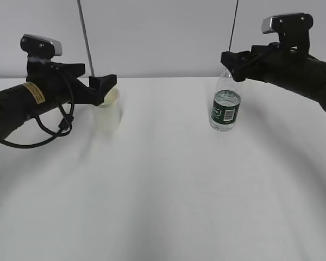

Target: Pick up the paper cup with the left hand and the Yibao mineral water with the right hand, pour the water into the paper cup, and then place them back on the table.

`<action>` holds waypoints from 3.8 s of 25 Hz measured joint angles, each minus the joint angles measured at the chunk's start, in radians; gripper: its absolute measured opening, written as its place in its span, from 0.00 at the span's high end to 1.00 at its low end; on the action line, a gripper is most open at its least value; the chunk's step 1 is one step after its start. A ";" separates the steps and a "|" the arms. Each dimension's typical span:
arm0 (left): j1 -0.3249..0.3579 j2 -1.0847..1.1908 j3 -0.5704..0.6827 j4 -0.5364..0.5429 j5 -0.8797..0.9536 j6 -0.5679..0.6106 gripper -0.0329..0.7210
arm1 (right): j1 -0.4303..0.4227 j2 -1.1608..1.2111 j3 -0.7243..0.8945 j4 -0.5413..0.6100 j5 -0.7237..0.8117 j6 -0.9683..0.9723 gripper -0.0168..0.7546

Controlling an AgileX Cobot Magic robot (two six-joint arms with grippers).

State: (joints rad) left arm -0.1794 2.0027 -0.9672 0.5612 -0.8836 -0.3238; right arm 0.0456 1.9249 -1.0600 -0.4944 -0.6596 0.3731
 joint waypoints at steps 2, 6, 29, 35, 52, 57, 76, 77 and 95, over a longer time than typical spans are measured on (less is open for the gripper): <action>0.000 -0.022 0.001 0.000 0.016 0.000 0.17 | 0.000 -0.010 -0.009 0.000 0.021 0.008 0.14; 0.000 -0.052 0.002 -0.001 0.059 -0.001 0.17 | 0.000 -0.029 -0.035 0.000 0.082 0.035 0.14; 0.000 -0.232 -0.021 -0.180 0.564 -0.001 0.18 | 0.000 -0.092 -0.170 -0.062 0.358 0.092 0.21; 0.000 -0.262 -0.112 -0.192 0.792 -0.001 0.18 | 0.000 -0.117 -0.172 -0.062 0.454 0.092 0.21; 0.000 -0.291 -0.330 -0.267 1.351 -0.001 0.20 | 0.000 -0.207 -0.223 -0.056 0.796 0.129 0.21; 0.000 -0.291 -0.359 -0.285 1.461 -0.001 0.20 | 0.000 -0.243 -0.244 -0.054 0.953 0.129 0.21; 0.000 -0.291 -0.468 -0.521 1.961 0.202 0.22 | 0.000 -0.436 -0.254 0.264 1.501 -0.090 0.22; 0.000 -0.291 -0.468 -0.528 1.987 0.214 0.22 | 0.000 -0.444 -0.254 0.292 1.524 -0.127 0.22; 0.000 -0.375 -0.447 -0.585 2.106 0.244 0.22 | 0.000 -0.487 -0.255 0.531 1.888 -0.412 0.22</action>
State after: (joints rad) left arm -0.1794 1.6274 -1.4141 -0.0241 1.2221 -0.0798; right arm 0.0456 1.4382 -1.3148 0.0364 1.2281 -0.0389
